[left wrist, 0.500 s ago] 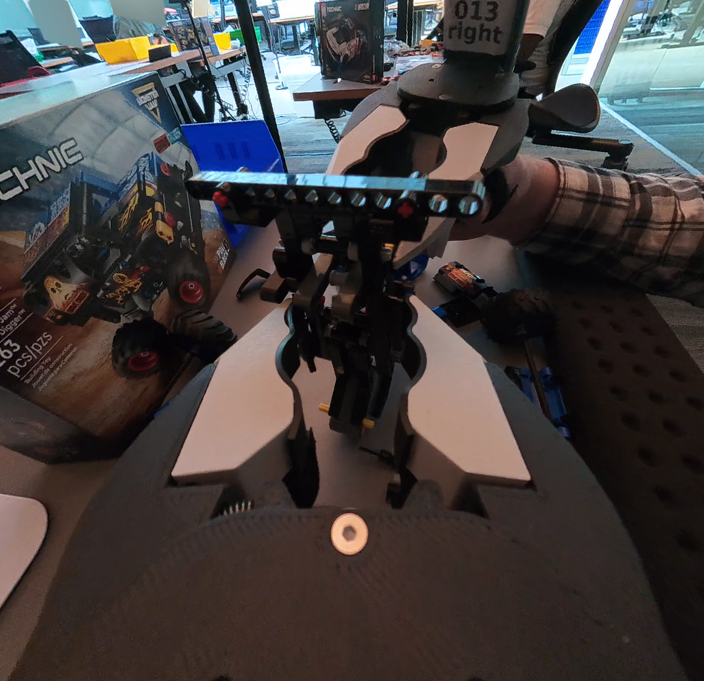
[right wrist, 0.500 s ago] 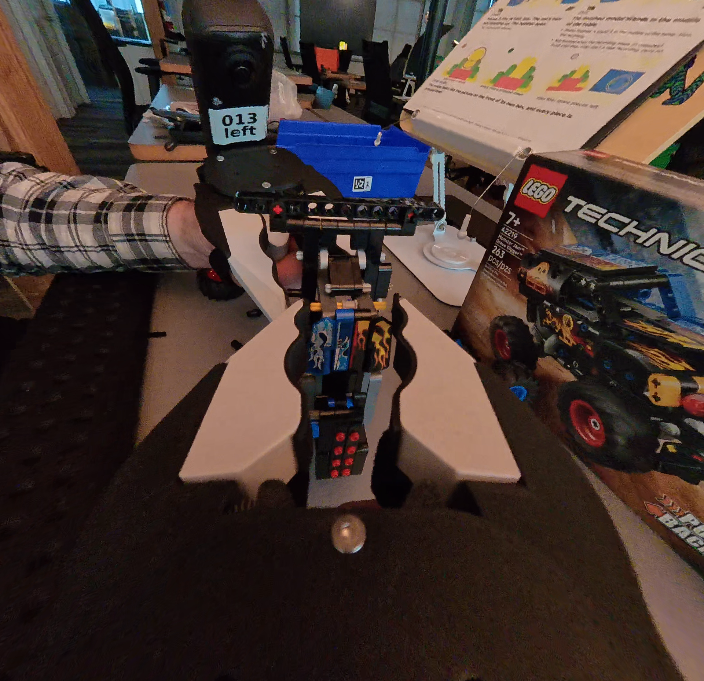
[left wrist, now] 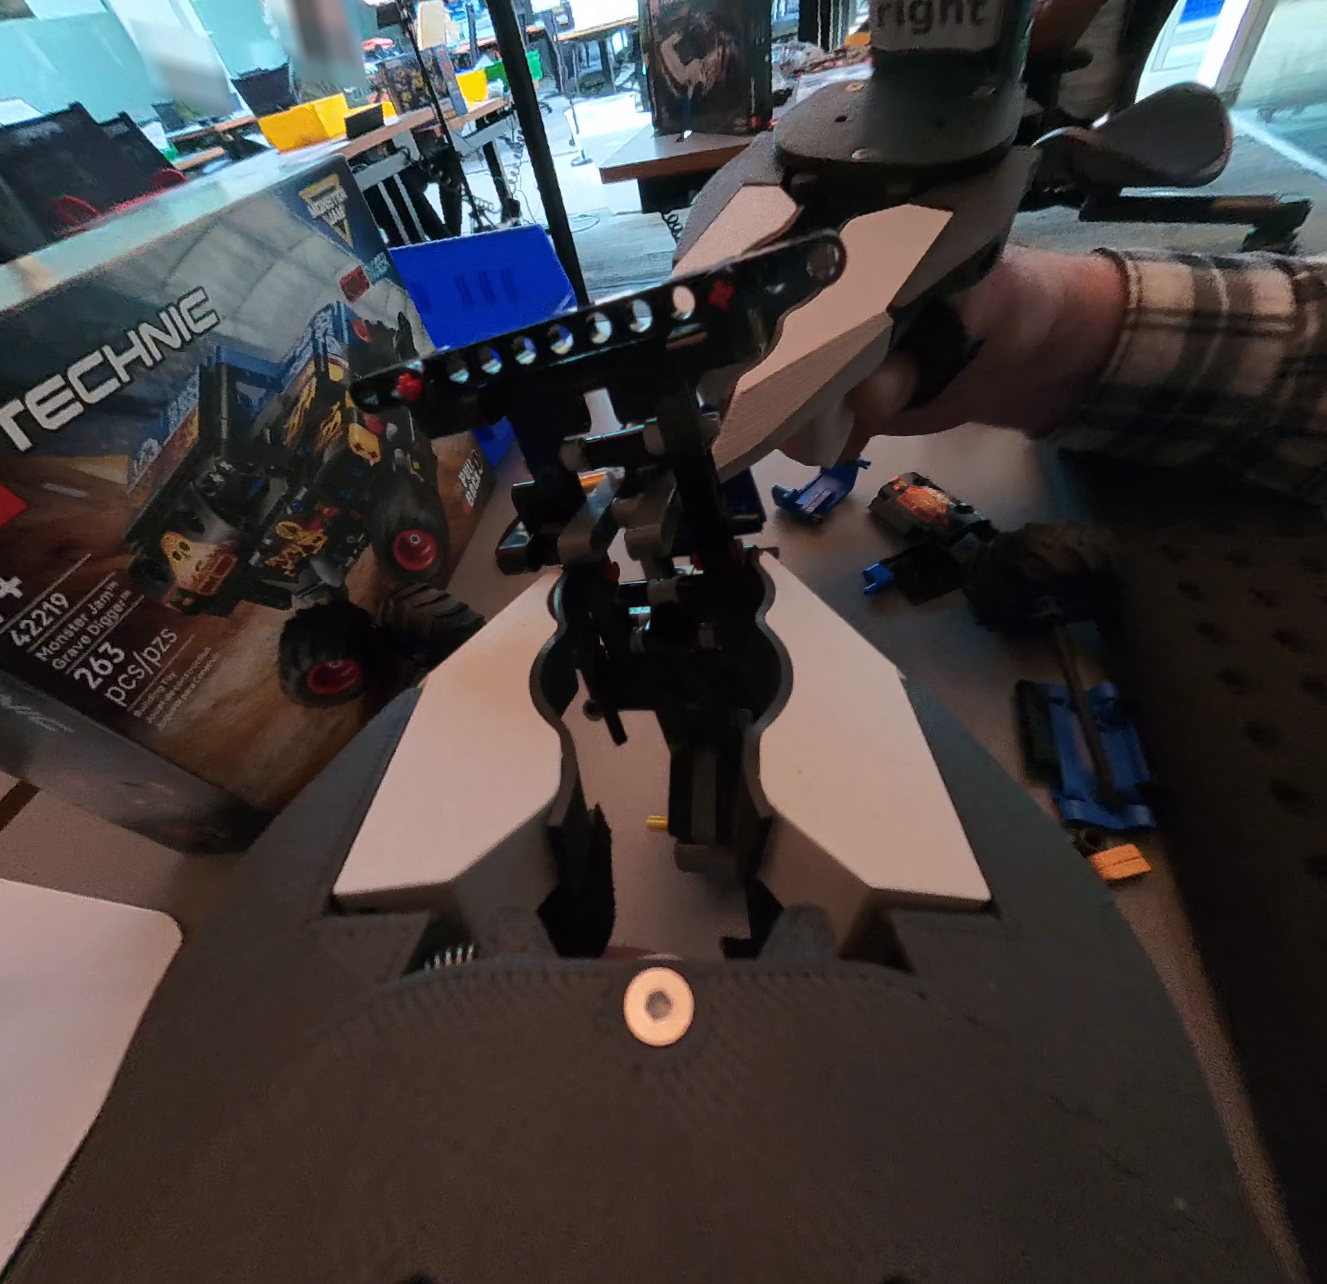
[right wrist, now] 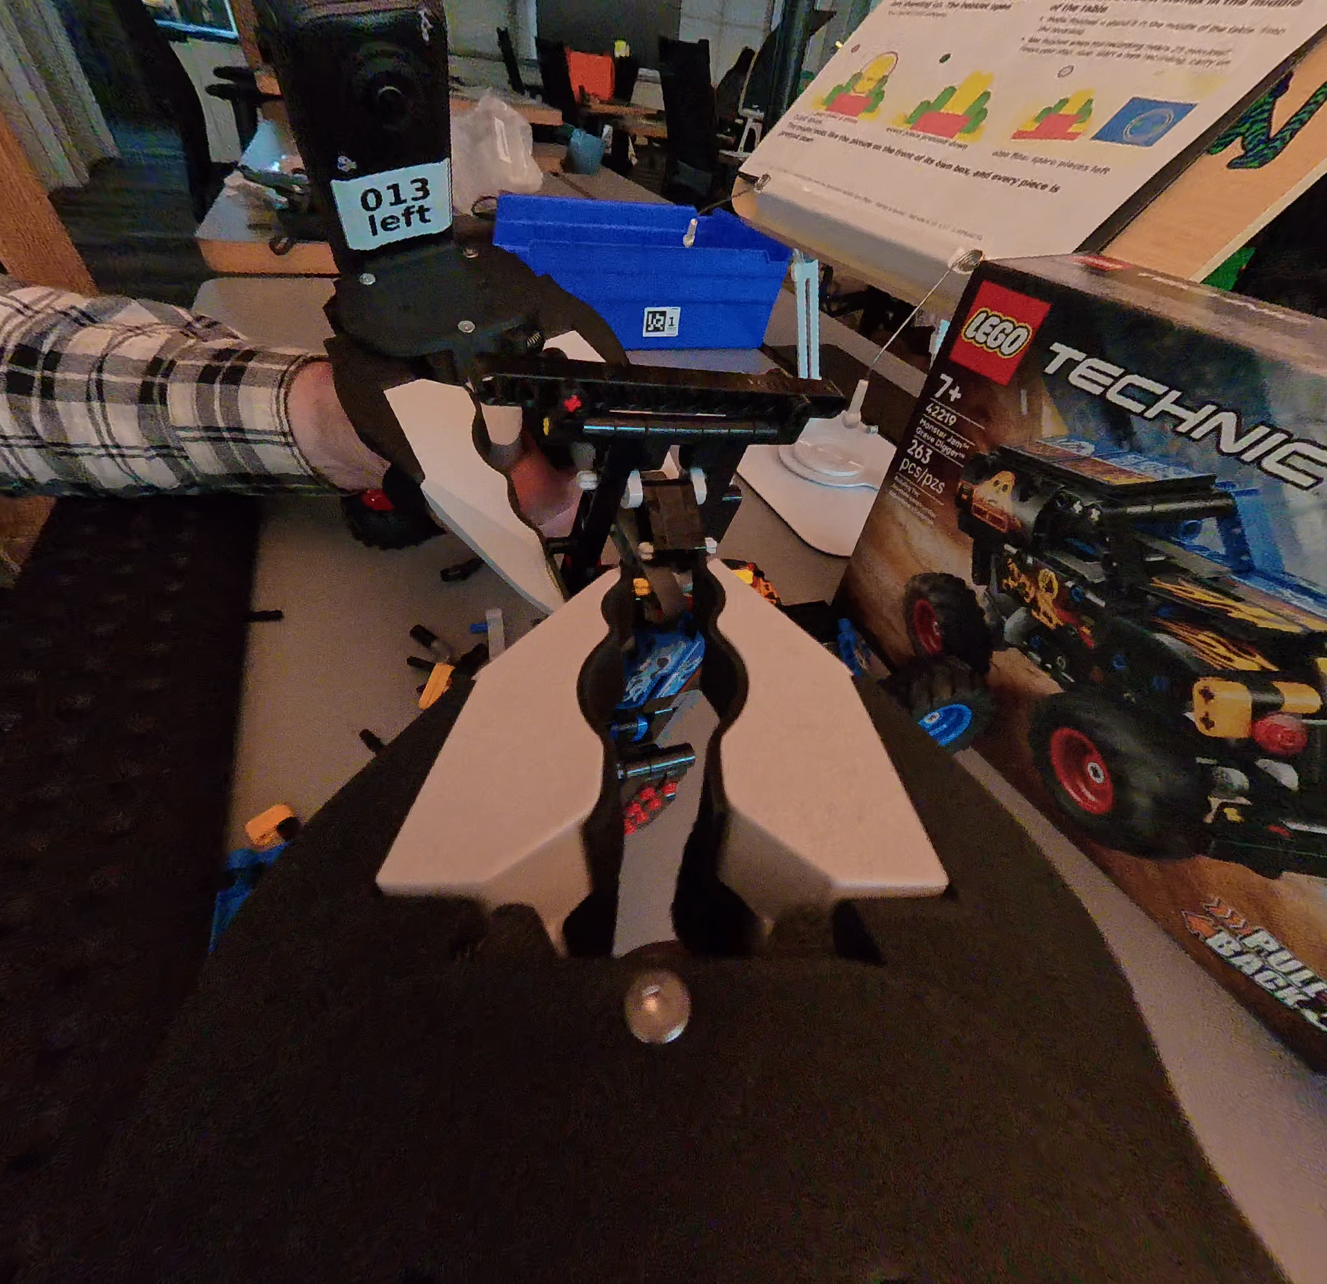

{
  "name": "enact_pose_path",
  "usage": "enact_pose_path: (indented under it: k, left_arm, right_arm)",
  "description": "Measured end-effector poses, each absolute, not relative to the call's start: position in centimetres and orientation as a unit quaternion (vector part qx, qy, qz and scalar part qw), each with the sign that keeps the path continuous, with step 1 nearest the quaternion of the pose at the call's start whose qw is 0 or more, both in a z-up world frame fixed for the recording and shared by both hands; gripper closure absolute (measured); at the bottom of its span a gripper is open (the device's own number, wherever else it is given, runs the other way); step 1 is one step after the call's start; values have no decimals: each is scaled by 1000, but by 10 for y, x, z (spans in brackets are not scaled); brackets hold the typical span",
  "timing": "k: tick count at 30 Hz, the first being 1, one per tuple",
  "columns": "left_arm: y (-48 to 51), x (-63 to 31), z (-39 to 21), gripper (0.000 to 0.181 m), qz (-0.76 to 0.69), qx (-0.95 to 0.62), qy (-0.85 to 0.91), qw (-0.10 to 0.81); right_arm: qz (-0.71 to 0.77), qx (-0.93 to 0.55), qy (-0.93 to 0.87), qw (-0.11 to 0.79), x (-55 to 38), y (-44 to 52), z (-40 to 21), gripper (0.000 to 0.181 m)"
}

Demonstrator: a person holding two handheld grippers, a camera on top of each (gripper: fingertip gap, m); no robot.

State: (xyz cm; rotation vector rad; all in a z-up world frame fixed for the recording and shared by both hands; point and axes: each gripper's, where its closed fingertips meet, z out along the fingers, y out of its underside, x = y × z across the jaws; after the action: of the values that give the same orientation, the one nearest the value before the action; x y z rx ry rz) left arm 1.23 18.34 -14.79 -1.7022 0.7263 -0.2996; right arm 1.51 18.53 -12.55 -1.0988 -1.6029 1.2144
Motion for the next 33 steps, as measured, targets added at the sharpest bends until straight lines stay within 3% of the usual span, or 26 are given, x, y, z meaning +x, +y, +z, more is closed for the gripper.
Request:
enact_pose_path:
  k: [4, 9, 15, 22, 33]
  left_arm:
    - [179, 13, -140, 138, -153, -724, 303, 600]
    - [182, 4, -142, 139, -169, -733, 281, 596]
    - [178, 11, -142, 140, -161, -724, 308, 596]
    - [174, 12, -140, 139, -171, -718, 319, 595]
    - [181, 7, -142, 142, -97, -730, 327, 592]
  right_arm:
    - [510, -434, -624, 402, 17, 184, -122, 162]
    - [425, -428, -662, 446, 19, 187, -130, 152]
    - [461, -454, -638, 418, 19, 194, -130, 142]
    - [487, -453, -645, 376, 18, 184, -137, 157]
    - [452, -480, -650, 379, 10, 186, -147, 160]
